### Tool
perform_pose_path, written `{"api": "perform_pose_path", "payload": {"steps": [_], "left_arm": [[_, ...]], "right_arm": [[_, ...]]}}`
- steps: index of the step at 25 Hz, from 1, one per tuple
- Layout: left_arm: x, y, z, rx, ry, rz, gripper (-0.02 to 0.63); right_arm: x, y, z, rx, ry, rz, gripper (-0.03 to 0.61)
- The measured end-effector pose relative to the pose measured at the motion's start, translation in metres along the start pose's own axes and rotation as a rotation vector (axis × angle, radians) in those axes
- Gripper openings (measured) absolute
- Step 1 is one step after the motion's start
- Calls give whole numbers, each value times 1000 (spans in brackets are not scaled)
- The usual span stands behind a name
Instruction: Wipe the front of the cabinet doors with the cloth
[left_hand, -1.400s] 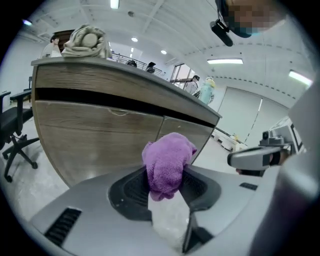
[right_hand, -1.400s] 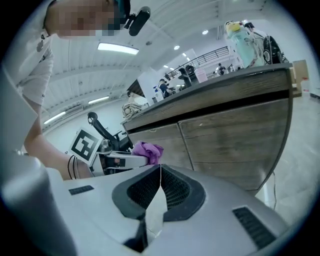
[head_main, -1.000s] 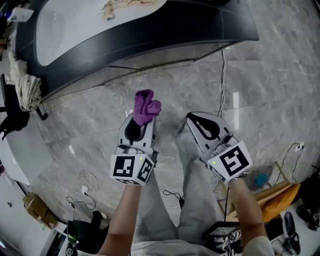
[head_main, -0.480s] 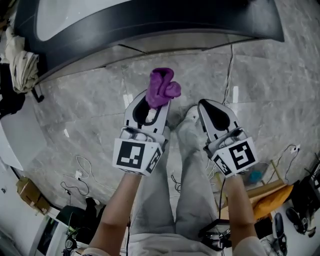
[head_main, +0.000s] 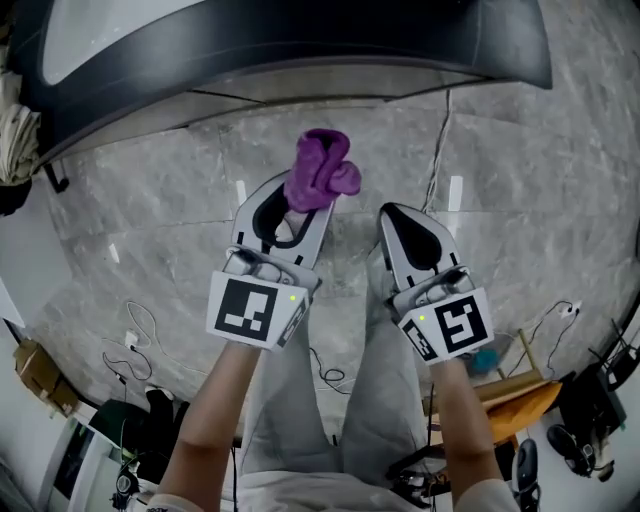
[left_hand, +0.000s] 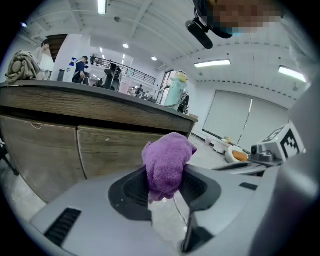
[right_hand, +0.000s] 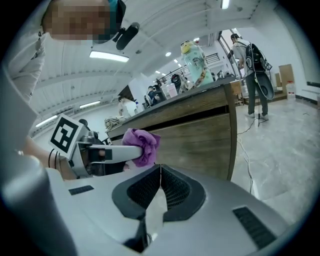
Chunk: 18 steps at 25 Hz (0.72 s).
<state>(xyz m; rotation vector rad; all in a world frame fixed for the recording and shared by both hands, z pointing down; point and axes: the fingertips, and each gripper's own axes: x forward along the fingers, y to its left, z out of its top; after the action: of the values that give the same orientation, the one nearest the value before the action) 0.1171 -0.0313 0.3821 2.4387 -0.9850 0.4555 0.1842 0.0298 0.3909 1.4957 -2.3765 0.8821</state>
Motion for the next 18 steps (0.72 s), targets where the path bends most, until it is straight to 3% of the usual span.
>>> {"api": "perform_pose_path", "payload": {"steps": [5, 10, 13, 18], "left_arm": [[72, -61, 0, -38, -46, 1, 147], [142, -123, 11, -25, -70, -58, 147], [170, -132, 19, -48, -87, -55, 147], [191, -106, 34, -58, -117, 4, 147]], "right_arm": [[-36, -47, 7, -43, 15, 61, 28], [-61, -104, 9, -35, 1, 24, 28], [-71, -130, 8, -5, -15, -18, 28], [-73, -143, 4, 4, -18, -39, 28]]}}
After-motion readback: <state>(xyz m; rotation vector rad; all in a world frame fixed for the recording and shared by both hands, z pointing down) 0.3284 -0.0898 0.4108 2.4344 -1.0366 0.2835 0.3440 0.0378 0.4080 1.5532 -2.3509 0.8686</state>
